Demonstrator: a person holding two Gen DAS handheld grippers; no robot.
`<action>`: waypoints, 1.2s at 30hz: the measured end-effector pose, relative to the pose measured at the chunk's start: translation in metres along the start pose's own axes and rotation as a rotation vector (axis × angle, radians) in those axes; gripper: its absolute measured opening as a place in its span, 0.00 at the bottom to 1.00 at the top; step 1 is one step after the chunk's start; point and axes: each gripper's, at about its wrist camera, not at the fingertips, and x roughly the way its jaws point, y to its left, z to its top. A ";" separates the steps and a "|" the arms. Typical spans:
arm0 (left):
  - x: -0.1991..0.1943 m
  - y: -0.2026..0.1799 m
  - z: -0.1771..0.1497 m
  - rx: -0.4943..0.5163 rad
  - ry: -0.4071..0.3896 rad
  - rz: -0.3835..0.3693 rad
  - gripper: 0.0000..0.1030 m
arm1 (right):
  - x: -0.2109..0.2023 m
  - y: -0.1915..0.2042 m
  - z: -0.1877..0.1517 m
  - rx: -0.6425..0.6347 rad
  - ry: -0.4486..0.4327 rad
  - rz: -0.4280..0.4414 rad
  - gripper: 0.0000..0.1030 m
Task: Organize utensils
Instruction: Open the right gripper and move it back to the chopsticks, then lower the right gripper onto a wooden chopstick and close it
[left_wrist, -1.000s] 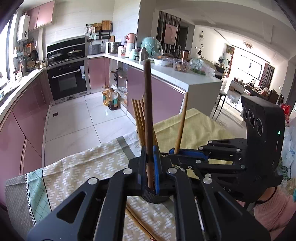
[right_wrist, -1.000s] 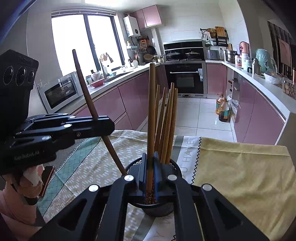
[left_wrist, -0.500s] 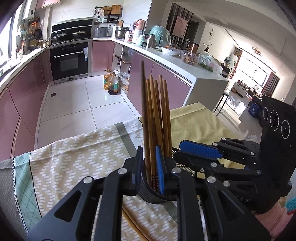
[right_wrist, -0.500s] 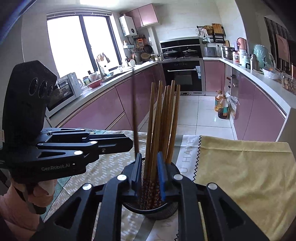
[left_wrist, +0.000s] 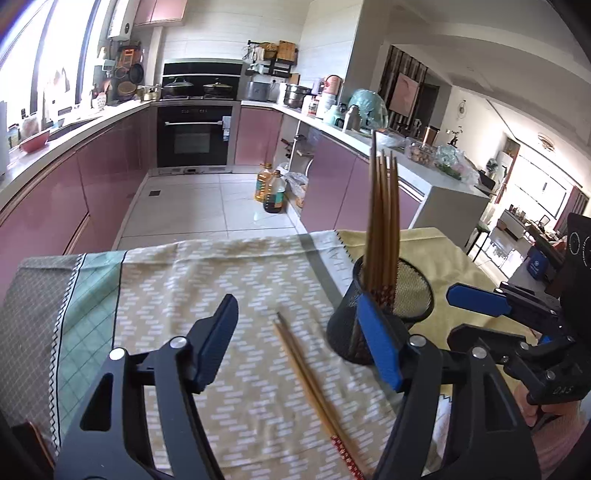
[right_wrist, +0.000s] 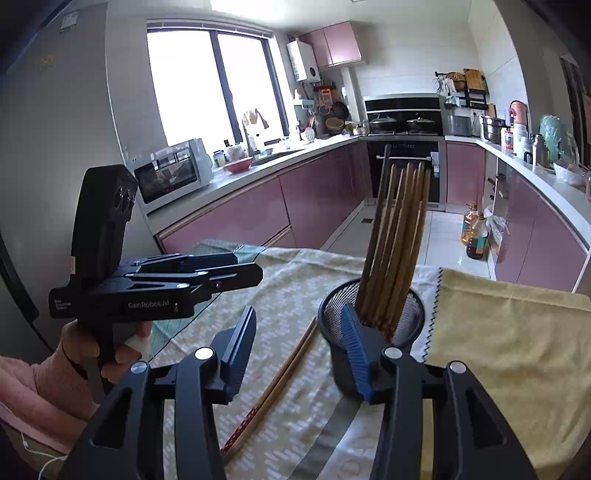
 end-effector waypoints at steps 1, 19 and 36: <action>0.001 0.003 -0.008 -0.002 0.012 0.011 0.70 | 0.005 0.002 -0.007 0.006 0.024 0.000 0.45; 0.044 0.005 -0.084 0.003 0.239 0.102 0.81 | 0.053 -0.010 -0.058 0.192 0.171 -0.025 0.50; 0.055 -0.009 -0.091 0.040 0.279 0.122 0.76 | 0.057 -0.017 -0.062 0.204 0.185 -0.026 0.50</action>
